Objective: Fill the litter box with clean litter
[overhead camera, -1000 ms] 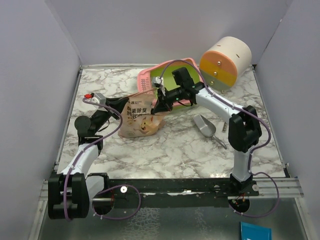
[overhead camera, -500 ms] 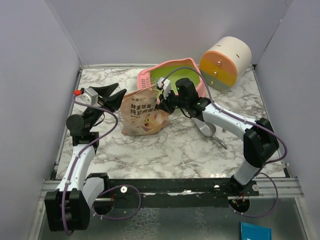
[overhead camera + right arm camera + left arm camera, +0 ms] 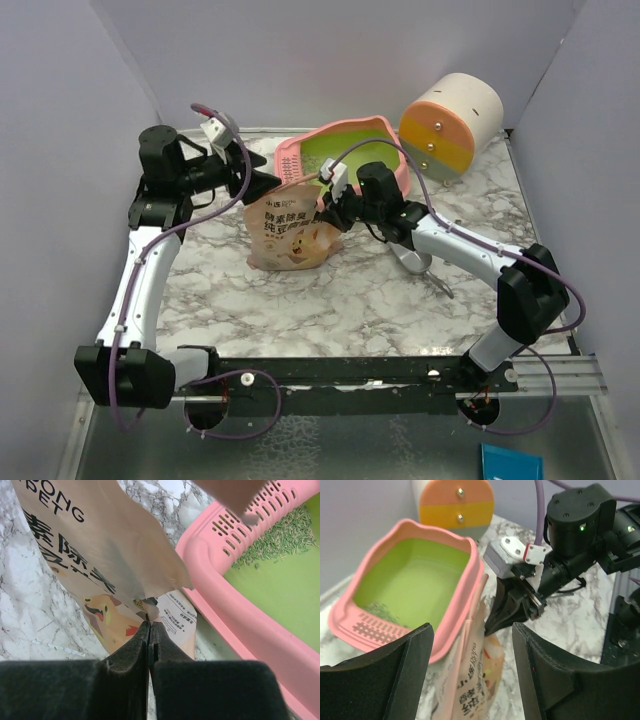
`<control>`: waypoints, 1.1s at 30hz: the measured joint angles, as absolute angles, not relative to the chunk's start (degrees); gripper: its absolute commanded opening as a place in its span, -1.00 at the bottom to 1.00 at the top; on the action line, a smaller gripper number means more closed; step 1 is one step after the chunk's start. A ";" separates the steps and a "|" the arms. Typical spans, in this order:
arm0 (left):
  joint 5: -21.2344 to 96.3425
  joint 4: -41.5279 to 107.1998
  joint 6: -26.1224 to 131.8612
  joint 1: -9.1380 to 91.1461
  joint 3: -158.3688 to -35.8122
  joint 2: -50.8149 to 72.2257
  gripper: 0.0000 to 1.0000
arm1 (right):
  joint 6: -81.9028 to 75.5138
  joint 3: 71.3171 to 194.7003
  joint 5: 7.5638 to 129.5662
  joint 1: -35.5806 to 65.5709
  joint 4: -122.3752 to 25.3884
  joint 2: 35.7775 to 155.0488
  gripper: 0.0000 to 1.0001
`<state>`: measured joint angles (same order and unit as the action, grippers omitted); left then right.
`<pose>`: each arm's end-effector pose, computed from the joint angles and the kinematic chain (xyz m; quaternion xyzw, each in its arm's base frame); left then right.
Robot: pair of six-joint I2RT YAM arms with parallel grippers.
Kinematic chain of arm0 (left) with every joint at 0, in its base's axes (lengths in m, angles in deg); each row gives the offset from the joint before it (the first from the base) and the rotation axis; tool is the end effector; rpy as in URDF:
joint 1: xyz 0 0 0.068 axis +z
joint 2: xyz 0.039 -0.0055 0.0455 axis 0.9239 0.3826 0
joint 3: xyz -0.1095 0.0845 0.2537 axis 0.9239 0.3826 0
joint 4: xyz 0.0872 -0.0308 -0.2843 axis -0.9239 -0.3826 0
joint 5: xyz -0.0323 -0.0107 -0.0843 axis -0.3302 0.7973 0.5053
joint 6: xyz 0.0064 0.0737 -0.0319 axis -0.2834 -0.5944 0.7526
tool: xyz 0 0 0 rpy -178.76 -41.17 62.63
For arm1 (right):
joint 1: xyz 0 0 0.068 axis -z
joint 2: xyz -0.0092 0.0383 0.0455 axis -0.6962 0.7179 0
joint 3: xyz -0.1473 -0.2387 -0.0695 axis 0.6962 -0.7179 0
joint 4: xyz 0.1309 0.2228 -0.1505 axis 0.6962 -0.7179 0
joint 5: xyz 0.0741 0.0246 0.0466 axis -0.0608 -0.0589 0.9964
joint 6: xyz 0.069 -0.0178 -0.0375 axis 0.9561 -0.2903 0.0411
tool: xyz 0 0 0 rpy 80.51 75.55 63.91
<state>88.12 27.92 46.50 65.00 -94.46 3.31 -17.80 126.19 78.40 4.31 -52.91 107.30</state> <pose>0.3050 -0.0730 0.4387 0.3286 0.6307 -0.3913 0.5840 0.3258 0.2987 0.2636 -0.4143 0.7488 0.2639 0.4449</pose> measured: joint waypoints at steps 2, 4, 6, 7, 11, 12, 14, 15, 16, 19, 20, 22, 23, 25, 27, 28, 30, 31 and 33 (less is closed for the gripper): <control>87.75 18.35 41.74 63.86 -97.74 5.08 0.32 | -17.78 126.50 78.46 4.33 -53.07 107.43 -0.98; 86.31 10.72 37.48 62.57 -99.97 6.76 0.33 | -17.76 126.65 78.60 4.33 -53.09 107.45 -0.98; 83.99 3.99 33.56 60.89 -102.07 8.86 0.33 | -17.74 126.65 78.77 4.31 -53.09 107.45 -0.98; 82.59 1.19 31.62 59.95 -102.52 9.93 0.32 | -17.74 126.65 78.88 4.31 -53.11 107.45 -0.98; 79.95 -4.95 26.90 58.29 -101.89 12.16 0.16 | -17.74 126.72 79.47 4.33 -53.35 107.45 -0.98; 79.20 -5.50 26.07 58.12 -101.39 12.31 0.05 | -17.76 126.74 79.60 4.33 -53.46 107.45 -0.98; 77.87 -6.46 24.51 57.98 -100.36 12.33 -0.30 | -17.76 126.74 79.95 4.33 -53.53 107.45 -0.98; 77.21 -6.52 24.06 57.98 -99.97 12.22 -0.57 | -17.76 126.74 80.06 4.33 -53.55 107.45 -0.98; 76.34 -6.13 23.49 58.01 -99.33 11.94 -0.86 | -17.76 126.74 80.30 4.33 -53.66 107.43 -0.98; 72.71 -3.57 22.09 57.96 -95.20 8.47 -1.00 | -17.71 126.74 81.20 4.33 -53.99 107.43 -0.98; 71.25 -2.22 21.80 57.83 -93.37 6.45 -1.00 | -17.58 126.78 81.72 4.33 -53.96 107.43 -0.98; 68.32 0.41 21.63 57.26 -89.17 1.58 -1.00 | -17.25 127.20 83.16 4.31 -54.27 107.41 -0.98; 66.77 1.87 21.63 56.94 -86.98 -1.00 -1.00 | -17.06 127.50 84.02 4.31 -54.40 107.41 -0.98; 64.06 4.76 21.94 56.59 -82.44 -6.51 -1.00 | -16.60 127.90 85.94 4.18 -54.55 107.41 -0.97; 62.00 7.20 22.39 56.37 -78.83 -11.03 -1.00 | -16.16 128.11 88.02 3.81 -54.95 107.41 -0.84; 61.37 8.16 22.61 56.35 -77.48 -12.78 -1.00 | -16.03 128.25 89.33 3.63 -55.43 107.41 -0.68; 60.43 9.83 22.85 56.35 -75.36 -15.05 -1.00 | -15.94 128.40 91.97 3.59 -56.87 107.26 -0.47; 60.17 10.57 22.96 56.39 -74.74 -15.58 -1.00 | -15.94 128.44 92.98 3.72 -57.79 107.06 -0.37; 60.08 12.67 22.94 56.50 -73.41 -16.21 -1.00 | -16.07 128.53 95.25 3.92 -59.60 106.56 -0.28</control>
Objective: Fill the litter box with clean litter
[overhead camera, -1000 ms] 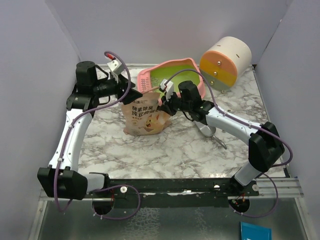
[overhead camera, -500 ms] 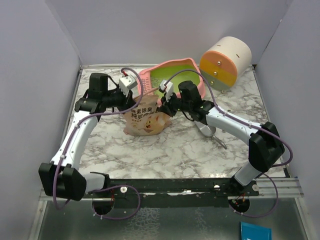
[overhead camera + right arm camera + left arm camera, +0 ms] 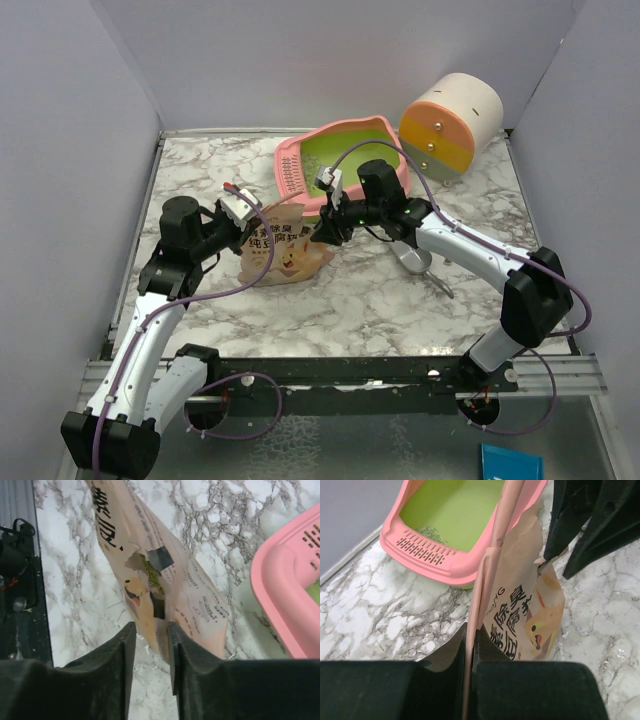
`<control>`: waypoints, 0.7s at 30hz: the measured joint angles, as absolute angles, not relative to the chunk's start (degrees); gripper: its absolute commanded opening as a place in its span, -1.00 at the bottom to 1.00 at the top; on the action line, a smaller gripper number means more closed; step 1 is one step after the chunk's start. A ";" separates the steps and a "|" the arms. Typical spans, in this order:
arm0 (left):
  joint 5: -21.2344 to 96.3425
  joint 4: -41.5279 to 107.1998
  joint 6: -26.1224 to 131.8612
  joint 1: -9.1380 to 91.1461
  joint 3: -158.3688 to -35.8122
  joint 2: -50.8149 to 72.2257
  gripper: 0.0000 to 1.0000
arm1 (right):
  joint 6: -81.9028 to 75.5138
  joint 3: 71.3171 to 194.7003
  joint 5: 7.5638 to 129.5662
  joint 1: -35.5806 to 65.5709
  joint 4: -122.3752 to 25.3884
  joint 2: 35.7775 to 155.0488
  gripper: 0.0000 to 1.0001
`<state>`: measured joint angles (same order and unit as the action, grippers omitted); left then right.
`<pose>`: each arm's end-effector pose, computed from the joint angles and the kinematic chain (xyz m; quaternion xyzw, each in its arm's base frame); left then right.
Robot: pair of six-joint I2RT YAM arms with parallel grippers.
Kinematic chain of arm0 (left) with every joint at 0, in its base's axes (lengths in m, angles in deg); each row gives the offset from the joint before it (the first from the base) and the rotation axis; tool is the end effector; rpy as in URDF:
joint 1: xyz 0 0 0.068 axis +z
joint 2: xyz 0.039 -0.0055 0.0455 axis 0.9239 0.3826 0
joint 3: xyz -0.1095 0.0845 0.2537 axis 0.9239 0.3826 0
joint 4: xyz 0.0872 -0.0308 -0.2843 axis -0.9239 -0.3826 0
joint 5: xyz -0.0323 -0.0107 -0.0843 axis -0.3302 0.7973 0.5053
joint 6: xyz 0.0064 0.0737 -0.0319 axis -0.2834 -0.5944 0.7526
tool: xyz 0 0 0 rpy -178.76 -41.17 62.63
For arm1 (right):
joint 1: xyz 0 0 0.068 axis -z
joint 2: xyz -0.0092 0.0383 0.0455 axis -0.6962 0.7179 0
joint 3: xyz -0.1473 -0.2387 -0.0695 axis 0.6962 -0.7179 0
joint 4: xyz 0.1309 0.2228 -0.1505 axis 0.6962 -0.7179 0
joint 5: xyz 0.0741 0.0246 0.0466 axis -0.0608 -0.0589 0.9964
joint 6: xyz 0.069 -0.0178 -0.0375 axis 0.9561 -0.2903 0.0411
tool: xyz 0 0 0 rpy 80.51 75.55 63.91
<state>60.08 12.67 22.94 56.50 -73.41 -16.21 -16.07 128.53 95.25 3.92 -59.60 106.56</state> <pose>0.2346 -0.0819 0.3420 0.3486 0.7153 -0.1781 0.5789 0.3022 0.3067 0.2764 -0.4594 0.7159 0.3819 0.3614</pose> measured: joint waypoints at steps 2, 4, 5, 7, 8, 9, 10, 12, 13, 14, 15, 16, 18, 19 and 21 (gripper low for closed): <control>60.21 15.57 22.85 56.54 -71.55 -16.95 -1.00 | -16.29 128.68 96.08 4.00 -60.91 106.01 -0.20; 60.47 17.72 22.72 56.63 -70.35 -17.46 -1.00 | -16.29 129.23 95.75 4.00 -62.20 105.33 -0.17; 60.82 18.77 22.70 56.67 -69.83 -17.59 -1.00 | -16.29 129.75 94.97 4.03 -62.75 105.05 -0.16; 61.35 19.99 22.68 56.67 -69.48 -17.59 -1.00 | -16.34 131.11 93.48 4.03 -63.54 104.83 -0.14; 61.52 20.16 22.68 56.67 -69.45 -17.54 -1.00 | -16.42 132.14 92.82 4.03 -64.10 104.83 -0.14; 61.85 20.38 22.61 56.67 -69.45 -17.50 -1.00 | -16.58 133.47 91.86 4.07 -64.63 104.87 -0.14; 62.42 20.78 22.50 56.67 -69.48 -17.35 -1.00 | -16.71 134.69 91.32 4.11 -64.72 104.90 -0.14; 63.29 21.72 22.33 56.67 -69.48 -16.89 -1.00 | -16.93 137.53 90.07 4.11 -64.76 105.40 -0.14; 63.66 22.20 22.29 56.67 -69.48 -16.67 -1.00 | -16.97 139.26 89.50 4.18 -64.80 106.01 -0.14; 63.86 22.59 22.24 56.67 -69.48 -16.52 -1.00 | -17.06 140.81 89.13 4.40 -64.70 106.69 -0.15; 64.08 22.98 22.20 56.67 -69.48 -16.36 -1.00 | -17.12 142.26 89.02 4.55 -64.63 107.56 -0.16; 64.21 23.36 22.18 56.74 -69.48 -16.23 -1.00 | -17.15 143.26 89.04 4.81 -64.65 108.35 -0.16; 64.38 24.01 22.02 56.78 -69.48 -16.01 -1.00 | -17.28 145.40 89.76 5.66 -64.98 110.51 -0.17; 64.41 24.14 21.98 56.80 -69.48 -15.93 -1.00 | -17.58 146.30 90.33 6.19 -65.57 111.74 -0.17; 64.60 24.27 21.80 56.83 -69.48 -15.86 -1.00 | -18.06 147.04 90.81 6.85 -66.71 113.22 -0.17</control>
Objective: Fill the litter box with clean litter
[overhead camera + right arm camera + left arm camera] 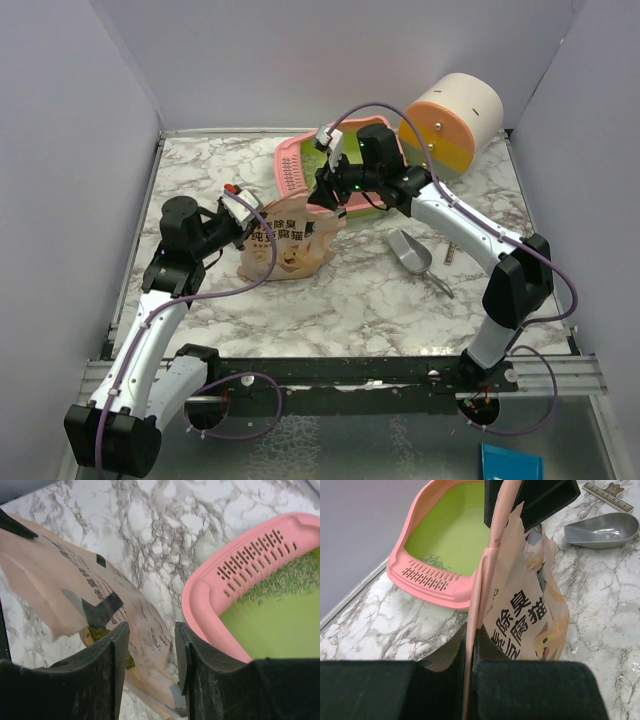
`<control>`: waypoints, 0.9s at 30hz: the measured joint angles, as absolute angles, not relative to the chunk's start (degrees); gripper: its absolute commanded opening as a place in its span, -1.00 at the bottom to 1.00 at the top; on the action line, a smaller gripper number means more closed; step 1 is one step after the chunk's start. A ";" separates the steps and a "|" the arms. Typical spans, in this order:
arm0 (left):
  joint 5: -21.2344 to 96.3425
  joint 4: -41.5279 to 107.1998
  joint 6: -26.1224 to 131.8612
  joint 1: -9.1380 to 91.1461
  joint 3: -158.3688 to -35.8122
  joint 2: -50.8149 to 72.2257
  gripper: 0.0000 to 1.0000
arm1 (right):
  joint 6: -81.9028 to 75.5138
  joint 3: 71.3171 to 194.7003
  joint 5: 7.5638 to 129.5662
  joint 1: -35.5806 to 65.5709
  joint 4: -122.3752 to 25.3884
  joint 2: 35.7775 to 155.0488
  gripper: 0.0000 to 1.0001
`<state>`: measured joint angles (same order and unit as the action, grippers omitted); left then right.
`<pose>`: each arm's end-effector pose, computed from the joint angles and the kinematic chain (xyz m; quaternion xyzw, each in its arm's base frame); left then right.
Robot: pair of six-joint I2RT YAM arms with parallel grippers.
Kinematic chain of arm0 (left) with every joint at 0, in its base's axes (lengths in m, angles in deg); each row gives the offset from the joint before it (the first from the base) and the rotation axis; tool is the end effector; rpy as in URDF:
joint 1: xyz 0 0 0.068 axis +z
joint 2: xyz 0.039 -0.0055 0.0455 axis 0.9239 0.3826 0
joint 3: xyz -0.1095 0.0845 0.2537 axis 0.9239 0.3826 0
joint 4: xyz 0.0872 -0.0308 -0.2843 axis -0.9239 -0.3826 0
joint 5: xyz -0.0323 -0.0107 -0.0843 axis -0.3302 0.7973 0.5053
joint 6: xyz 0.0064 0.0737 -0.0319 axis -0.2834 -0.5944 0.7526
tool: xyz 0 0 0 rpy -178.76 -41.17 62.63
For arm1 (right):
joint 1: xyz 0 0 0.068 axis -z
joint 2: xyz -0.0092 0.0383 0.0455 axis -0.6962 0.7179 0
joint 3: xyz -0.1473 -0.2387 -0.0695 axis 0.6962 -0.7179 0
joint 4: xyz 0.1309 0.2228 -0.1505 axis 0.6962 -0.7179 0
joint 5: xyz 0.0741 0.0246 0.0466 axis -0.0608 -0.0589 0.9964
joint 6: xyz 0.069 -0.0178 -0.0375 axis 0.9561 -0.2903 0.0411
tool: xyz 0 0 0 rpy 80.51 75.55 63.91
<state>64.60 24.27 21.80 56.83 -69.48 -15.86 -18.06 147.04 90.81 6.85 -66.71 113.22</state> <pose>0.2404 -0.0863 0.3388 0.3778 0.6583 -0.1862 0.6239 0.3551 0.3138 0.3412 -0.4416 0.7133 0.3394 0.4255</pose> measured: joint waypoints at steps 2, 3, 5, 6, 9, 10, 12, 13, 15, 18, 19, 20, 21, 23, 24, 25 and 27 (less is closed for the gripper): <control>64.65 24.45 21.52 56.83 -69.48 -15.86 -1.00 | -18.52 146.93 91.18 7.44 -68.35 114.03 -0.16; 64.65 24.67 21.35 56.83 -69.48 -15.86 -1.00 | -18.78 146.61 91.29 7.83 -68.85 114.10 -0.17; 64.67 25.08 21.21 56.83 -69.48 -15.86 -1.00 | -19.07 145.95 91.51 8.16 -69.22 113.97 -0.17; 64.67 25.28 21.21 56.83 -69.48 -15.82 -1.00 | -19.29 145.67 91.71 8.24 -69.31 113.90 -0.17; 64.78 26.28 21.24 56.83 -69.48 -15.36 -1.00 | -19.77 145.14 92.47 8.31 -69.81 113.88 -0.17; 64.80 26.50 21.26 56.83 -69.48 -15.16 -1.00 | -19.92 145.12 92.98 8.31 -70.20 113.88 -0.18; 64.84 27.09 21.26 56.83 -69.48 -14.64 -1.00 | -20.27 145.12 94.62 8.33 -70.86 113.88 -0.18; 64.84 27.27 21.26 56.83 -69.48 -14.51 -1.00 | -20.34 145.12 95.18 8.33 -71.06 113.88 -0.18; 64.84 27.92 21.26 56.83 -69.48 -14.09 -1.00 | -20.47 145.12 96.69 8.35 -71.75 113.88 -0.18; 64.86 28.40 21.26 56.83 -69.48 -13.94 -1.00 | -20.77 145.14 98.07 8.35 -72.41 113.97 -0.18; 64.91 28.58 21.26 56.83 -69.48 -13.89 -1.00 | -20.84 145.14 98.40 8.35 -72.61 114.05 -0.18; 64.93 28.82 21.28 56.83 -69.48 -13.85 -1.00 | -20.88 145.14 98.64 8.35 -72.89 114.27 -0.18; 64.97 29.04 21.28 56.83 -69.48 -13.78 -1.00 | -20.93 145.14 98.77 8.35 -73.20 114.49 -0.18; 65.11 29.37 21.39 56.83 -69.41 -13.76 -1.00 | -21.17 145.18 98.77 8.35 -73.77 115.30 -0.18; 65.24 29.65 21.43 56.83 -69.32 -13.76 -1.00 | -21.23 145.18 98.73 8.35 -73.98 115.69 -0.18; 65.37 30.17 21.45 56.83 -69.08 -13.76 -1.00 | -21.23 145.18 98.57 8.35 -74.14 116.20 -0.18; 65.61 30.72 21.45 56.83 -68.71 -13.76 -1.00 | -21.21 145.18 98.09 8.35 -74.16 116.85 -0.18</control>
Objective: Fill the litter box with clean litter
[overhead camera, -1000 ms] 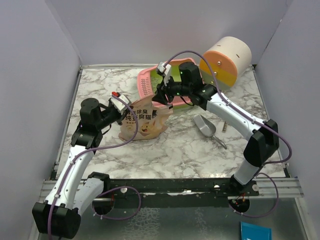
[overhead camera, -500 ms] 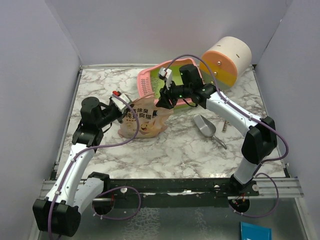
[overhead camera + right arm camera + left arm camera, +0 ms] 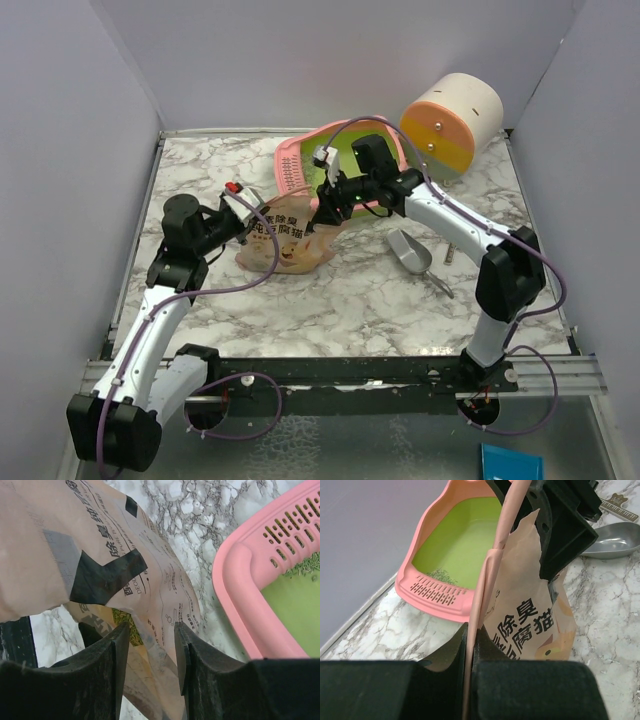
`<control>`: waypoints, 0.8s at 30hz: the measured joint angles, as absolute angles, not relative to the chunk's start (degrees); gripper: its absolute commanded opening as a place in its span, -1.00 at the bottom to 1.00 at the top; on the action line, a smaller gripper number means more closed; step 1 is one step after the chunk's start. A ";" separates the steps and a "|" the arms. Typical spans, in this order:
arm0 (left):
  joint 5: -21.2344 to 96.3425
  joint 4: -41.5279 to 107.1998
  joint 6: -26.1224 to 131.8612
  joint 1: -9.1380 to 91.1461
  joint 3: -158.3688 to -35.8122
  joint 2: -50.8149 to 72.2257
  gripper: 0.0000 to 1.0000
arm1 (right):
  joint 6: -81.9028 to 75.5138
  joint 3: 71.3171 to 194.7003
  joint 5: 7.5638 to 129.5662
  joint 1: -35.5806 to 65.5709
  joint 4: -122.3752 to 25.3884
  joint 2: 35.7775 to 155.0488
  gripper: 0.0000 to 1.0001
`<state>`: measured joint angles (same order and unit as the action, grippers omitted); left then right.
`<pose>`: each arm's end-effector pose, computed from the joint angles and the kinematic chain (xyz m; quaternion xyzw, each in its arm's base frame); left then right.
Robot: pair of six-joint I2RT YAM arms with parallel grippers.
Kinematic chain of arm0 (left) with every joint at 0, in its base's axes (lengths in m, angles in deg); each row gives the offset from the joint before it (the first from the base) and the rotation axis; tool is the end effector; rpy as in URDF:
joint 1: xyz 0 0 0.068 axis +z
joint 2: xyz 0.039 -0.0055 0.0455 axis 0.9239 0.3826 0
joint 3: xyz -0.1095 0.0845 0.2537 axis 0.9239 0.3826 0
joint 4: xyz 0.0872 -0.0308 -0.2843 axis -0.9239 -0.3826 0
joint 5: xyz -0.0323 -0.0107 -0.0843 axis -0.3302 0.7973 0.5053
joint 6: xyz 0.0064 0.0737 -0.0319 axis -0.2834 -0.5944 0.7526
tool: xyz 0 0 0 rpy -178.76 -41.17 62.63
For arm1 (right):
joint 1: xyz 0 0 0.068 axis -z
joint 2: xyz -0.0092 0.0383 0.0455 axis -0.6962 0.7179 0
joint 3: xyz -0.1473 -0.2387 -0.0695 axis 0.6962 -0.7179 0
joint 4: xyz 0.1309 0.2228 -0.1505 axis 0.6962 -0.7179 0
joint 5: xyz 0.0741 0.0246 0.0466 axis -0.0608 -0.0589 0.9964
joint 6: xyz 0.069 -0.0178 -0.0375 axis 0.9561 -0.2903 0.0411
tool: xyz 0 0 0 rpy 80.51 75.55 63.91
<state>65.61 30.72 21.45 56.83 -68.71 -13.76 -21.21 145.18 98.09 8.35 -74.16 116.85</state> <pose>0.2500 -0.0891 0.3391 0.3865 0.6332 -0.1827 0.6453 0.3562 0.3084 0.2883 -0.4649 0.7383 0.3670 0.3226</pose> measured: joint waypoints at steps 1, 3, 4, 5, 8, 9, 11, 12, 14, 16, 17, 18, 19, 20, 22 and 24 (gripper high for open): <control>65.70 31.22 21.45 56.83 -68.45 -13.76 -1.00 | -21.21 145.18 97.90 8.35 -74.18 117.03 -0.18; 65.76 31.81 21.45 56.83 -68.12 -13.76 -1.00 | -21.28 145.69 97.76 8.35 -74.90 117.40 -0.19; 65.76 31.90 21.43 56.83 -68.06 -13.76 -1.00 | -21.39 146.65 97.63 8.35 -75.93 117.84 -0.19; 65.74 32.05 21.41 56.83 -67.95 -13.76 -1.00 | -21.54 147.59 97.50 8.35 -76.93 118.23 -0.21; 65.74 32.75 21.24 56.83 -67.60 -13.76 -1.00 | -22.33 149.49 97.37 8.35 -80.34 118.34 -0.24; 65.74 32.80 21.19 56.83 -67.60 -13.76 -1.00 | -22.54 149.95 97.39 8.35 -81.63 118.25 -0.23; 65.83 32.93 21.19 56.83 -67.60 -13.65 -1.00 | -23.40 150.10 97.48 8.35 -82.88 117.99 -0.23; 65.89 33.15 21.19 56.83 -67.60 -13.52 -1.00 | -23.72 149.95 97.46 8.35 -85.15 117.25 -0.23; 66.07 33.74 21.24 56.83 -67.60 -13.13 -1.00 | -23.92 149.32 97.46 8.35 -85.70 116.46 -0.22; 66.37 34.26 21.35 56.83 -67.60 -12.89 -1.00 | -24.23 148.90 97.41 8.35 -86.14 115.74 -0.23; 66.55 34.46 21.50 56.83 -67.60 -12.89 -1.00 | -24.29 148.90 97.41 8.35 -86.20 115.65 -0.24; 66.77 34.61 21.69 56.83 -67.60 -12.89 -1.00 | -24.36 148.92 97.41 8.35 -86.27 115.65 -0.28; 66.99 34.83 21.94 56.80 -67.60 -12.89 -1.00 | -24.40 148.92 97.41 8.35 -86.33 115.67 -0.32; 67.20 34.98 22.13 56.80 -67.60 -12.89 -1.00 | -24.40 148.92 97.44 8.35 -86.49 115.80 -0.38; 67.31 35.14 22.31 56.76 -67.58 -12.89 -1.00 | -24.38 148.92 97.46 8.33 -86.60 116.04 -0.52; 67.40 35.36 22.48 56.76 -67.53 -12.89 -1.00 | -24.12 148.97 97.35 8.29 -86.60 116.70 -0.88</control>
